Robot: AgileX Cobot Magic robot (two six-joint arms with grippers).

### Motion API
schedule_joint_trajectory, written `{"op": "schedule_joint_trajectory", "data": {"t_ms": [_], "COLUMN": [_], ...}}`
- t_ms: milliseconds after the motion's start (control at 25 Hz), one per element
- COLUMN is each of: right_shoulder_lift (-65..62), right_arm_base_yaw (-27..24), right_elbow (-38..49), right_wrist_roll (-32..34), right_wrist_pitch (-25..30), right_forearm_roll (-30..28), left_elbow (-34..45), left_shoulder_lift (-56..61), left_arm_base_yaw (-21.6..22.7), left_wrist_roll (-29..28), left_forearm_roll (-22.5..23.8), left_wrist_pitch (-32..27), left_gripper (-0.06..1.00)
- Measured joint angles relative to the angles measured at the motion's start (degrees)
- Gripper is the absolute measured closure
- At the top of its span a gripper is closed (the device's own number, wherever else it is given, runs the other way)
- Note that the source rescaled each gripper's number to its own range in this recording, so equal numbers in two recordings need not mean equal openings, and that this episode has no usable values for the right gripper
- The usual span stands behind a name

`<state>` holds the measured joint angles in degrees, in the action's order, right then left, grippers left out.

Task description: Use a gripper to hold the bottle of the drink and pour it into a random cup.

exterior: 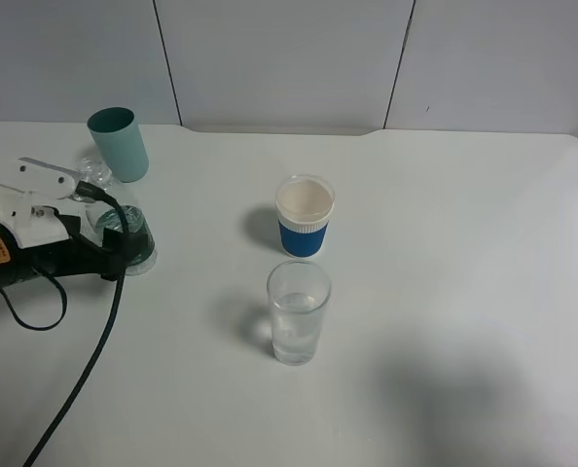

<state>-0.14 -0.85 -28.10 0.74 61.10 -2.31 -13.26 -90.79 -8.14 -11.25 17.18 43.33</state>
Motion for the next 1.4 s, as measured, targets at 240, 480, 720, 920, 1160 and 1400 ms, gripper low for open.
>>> {"op": "schedule_joint_trajectory", "data": {"t_ms": [240, 480, 720, 920, 1160, 1400], "right_shoulder_lift": [0.0, 0.0, 0.0, 0.0, 0.0, 0.0], "right_arm_base_yaw": [0.0, 0.0, 0.0, 0.0, 0.0, 0.0], "right_elbow": [0.0, 0.0, 0.0, 0.0, 0.0, 0.0], "right_wrist_roll": [0.0, 0.0, 0.0, 0.0, 0.0, 0.0], "right_wrist_pitch": [0.0, 0.0, 0.0, 0.0, 0.0, 0.0], "right_forearm_roll": [0.0, 0.0, 0.0, 0.0, 0.0, 0.0], "left_elbow": [2.4, 2.54, 2.4, -1.57, -9.74, -19.88], "left_shoulder_lift": [7.85, 17.82, 29.53, 39.55, 49.2, 55.32], "left_arm_base_yaw": [0.0, 0.0, 0.0, -0.02, -0.02, -0.02], "left_wrist_roll": [-0.4, -2.91, -3.13, -3.26, -3.33, -3.33], "left_forearm_roll": [-5.3, -10.6, -12.29, -12.29, -10.24, -1.56], "left_wrist_pitch": [-6.03, -18.66, -29.53, -43.88, -60.78, -79.94], "left_gripper": [-0.05, -0.06, -0.06, -0.06, -0.06, -0.06]}}
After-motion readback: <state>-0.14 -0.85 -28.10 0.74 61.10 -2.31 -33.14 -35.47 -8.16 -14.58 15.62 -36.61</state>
